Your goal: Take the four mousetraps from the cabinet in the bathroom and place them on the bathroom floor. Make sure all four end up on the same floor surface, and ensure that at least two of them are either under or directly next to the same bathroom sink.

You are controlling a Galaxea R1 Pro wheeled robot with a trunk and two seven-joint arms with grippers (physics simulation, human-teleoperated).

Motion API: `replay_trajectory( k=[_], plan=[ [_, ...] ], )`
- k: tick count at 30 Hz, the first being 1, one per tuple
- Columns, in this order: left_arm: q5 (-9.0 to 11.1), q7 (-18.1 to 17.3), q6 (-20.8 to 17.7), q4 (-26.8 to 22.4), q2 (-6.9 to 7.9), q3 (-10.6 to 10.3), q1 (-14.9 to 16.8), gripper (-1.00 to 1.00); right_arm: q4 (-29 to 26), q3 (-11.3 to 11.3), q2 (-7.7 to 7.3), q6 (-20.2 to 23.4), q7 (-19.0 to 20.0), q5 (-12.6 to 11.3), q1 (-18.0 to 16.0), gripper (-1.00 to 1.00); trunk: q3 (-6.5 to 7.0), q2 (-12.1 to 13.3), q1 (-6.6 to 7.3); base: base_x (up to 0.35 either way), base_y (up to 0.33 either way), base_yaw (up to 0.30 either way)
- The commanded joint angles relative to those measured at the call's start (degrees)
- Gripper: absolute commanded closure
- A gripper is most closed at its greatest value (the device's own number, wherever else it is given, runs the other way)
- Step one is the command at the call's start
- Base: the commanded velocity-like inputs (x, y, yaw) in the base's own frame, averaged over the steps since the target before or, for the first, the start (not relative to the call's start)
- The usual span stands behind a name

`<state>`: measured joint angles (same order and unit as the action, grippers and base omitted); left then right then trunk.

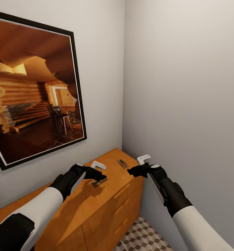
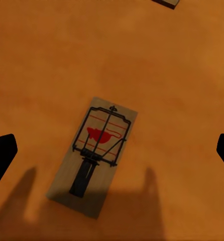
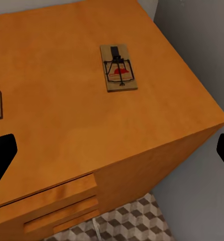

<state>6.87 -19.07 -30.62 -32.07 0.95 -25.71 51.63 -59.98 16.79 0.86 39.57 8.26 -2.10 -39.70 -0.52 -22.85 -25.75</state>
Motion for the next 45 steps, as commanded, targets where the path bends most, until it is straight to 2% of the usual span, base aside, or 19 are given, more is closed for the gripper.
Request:
replay_trajectory(
  k=[1,45],
  plan=[
    [0.59,0.17,-0.33,-0.09,0.10,-0.36,0.04,-1.00,-0.04,0.00,-0.01,0.27,0.01,-0.20,-0.03,-1.00,-0.06,-0.07,-0.03,0.000,0.000,0.000],
    [0.54,0.17,-0.32,-0.09,0.31,-0.45,-0.02,-1.00,-0.04,0.26,-0.02,0.33,0.00,-0.22,-0.03,-1.00,-0.06,-0.07,-0.03,0.000,0.000,0.000]
  ],
)
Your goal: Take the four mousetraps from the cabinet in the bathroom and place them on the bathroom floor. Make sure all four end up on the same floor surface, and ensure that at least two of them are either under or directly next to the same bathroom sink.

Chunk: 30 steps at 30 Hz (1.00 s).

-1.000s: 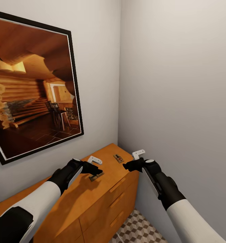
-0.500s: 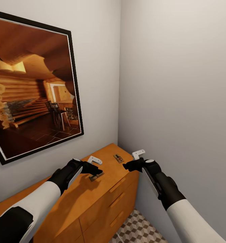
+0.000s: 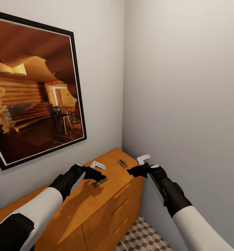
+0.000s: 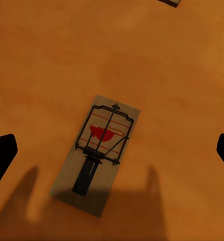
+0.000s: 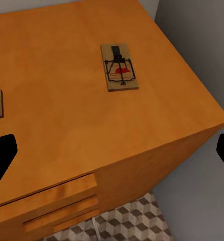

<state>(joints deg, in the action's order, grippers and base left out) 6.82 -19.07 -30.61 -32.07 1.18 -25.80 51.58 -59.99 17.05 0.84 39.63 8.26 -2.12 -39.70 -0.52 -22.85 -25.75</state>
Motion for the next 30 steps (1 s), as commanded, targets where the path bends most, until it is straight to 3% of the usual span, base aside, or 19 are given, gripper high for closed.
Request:
replay_trajectory(
  k=[1,30],
  plan=[
    [0.59,0.17,-0.33,-0.09,0.09,-0.34,0.05,-1.00,-0.04,0.00,-0.01,0.27,0.00,-0.21,-0.03,-1.00,-0.06,-0.07,-0.03,0.000,0.000,0.000],
    [0.56,0.26,-0.34,-0.07,0.14,-0.30,0.04,-1.00,-0.04,0.07,0.03,0.27,0.00,-0.17,-0.03,-1.00,-4.90,-10.90,-5.96,0.000,0.000,0.000]
  ],
)
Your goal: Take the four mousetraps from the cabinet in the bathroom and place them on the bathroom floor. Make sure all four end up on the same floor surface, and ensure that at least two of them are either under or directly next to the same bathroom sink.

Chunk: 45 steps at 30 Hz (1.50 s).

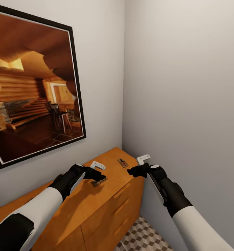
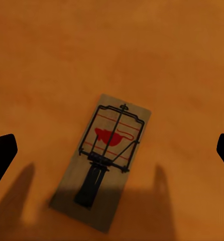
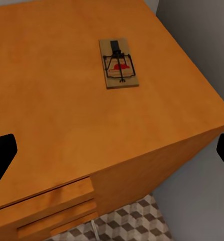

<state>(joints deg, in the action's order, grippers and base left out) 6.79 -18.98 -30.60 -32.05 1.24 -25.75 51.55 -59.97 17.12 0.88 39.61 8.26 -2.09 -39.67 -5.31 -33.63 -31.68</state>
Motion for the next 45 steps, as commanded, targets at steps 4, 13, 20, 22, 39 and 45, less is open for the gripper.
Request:
replay_trajectory(
  k=[4,13,20,22,39,45],
  plan=[
    [0.59,0.17,-0.38,-0.10,0.08,-0.36,0.07,-1.00,-0.05,0.00,-0.01,0.29,0.01,-0.20,-0.06,-1.00,-0.84,-1.73,-0.91,0.000,0.000,0.000],
    [0.59,0.17,-0.48,-0.10,0.05,-0.36,0.05,-1.00,-0.05,0.02,-0.03,0.29,0.01,-0.20,-0.06,-1.00,-2.27,-4.93,-2.67,0.000,0.000,0.000],
    [0.59,0.15,-0.66,-0.06,-0.02,-0.41,0.05,-1.00,-0.05,0.02,-0.01,0.29,0.01,-0.20,-0.06,-1.00,-2.27,-4.93,-2.67,0.000,0.000,0.000],
    [0.59,0.13,-0.73,-0.05,-0.01,-0.42,0.07,-1.00,-0.05,0.02,0.00,0.29,0.01,-0.20,-0.06,-1.00,-2.27,-4.93,-2.67,0.000,0.000,0.000],
    [0.53,0.09,-1.03,-0.03,-0.03,-0.44,0.05,-1.00,-0.05,0.02,-0.02,0.29,0.01,-0.20,-0.06,-1.00,-4.25,-9.35,-5.08,0.000,0.000,0.000],
    [0.51,0.08,-1.04,-0.03,0.04,-0.45,0.04,-1.00,-0.05,0.02,0.00,0.29,0.01,-0.22,-0.06,-1.00,-5.33,-11.75,-6.40,0.000,0.000,0.000]
  ],
)
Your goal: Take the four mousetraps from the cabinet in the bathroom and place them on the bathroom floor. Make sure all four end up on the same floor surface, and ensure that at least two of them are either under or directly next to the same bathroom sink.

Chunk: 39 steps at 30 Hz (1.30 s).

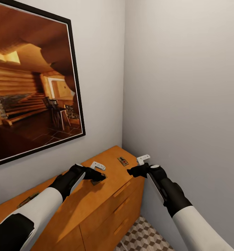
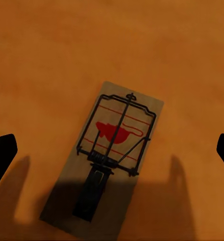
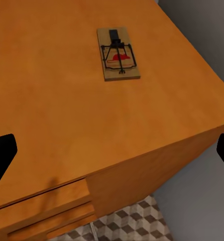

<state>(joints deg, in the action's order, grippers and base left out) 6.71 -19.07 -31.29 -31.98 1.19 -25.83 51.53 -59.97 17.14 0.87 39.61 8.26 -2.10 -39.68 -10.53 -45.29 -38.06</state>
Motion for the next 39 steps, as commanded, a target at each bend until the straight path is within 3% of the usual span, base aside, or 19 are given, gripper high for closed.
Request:
replay_trajectory(
  k=[1,15,34,39],
  plan=[
    [0.59,0.17,-0.35,-0.10,0.09,-0.36,0.06,-1.00,-0.05,0.00,0.00,0.29,0.00,-0.20,-0.05,-1.00,-0.28,-0.49,-0.24,0.000,0.000,0.000],
    [0.59,0.17,-0.35,-0.10,0.04,-0.36,0.08,-1.00,-0.05,0.00,-0.03,0.29,0.00,-0.18,-0.05,-1.00,-2.79,-6.11,-3.31,0.000,0.000,0.000],
    [0.54,0.17,-0.35,-0.10,-0.03,-0.36,0.08,-1.00,-0.05,0.00,-0.02,0.29,0.00,-0.20,-0.05,-1.00,-2.79,-6.11,-3.31,0.000,0.000,0.000],
    [-0.33,0.17,-0.37,-0.10,-0.04,-0.36,0.08,-1.00,-0.05,0.00,-0.02,0.29,0.00,-0.20,-0.05,-1.00,-2.79,-6.11,-3.31,0.000,0.000,0.000]
  ],
)
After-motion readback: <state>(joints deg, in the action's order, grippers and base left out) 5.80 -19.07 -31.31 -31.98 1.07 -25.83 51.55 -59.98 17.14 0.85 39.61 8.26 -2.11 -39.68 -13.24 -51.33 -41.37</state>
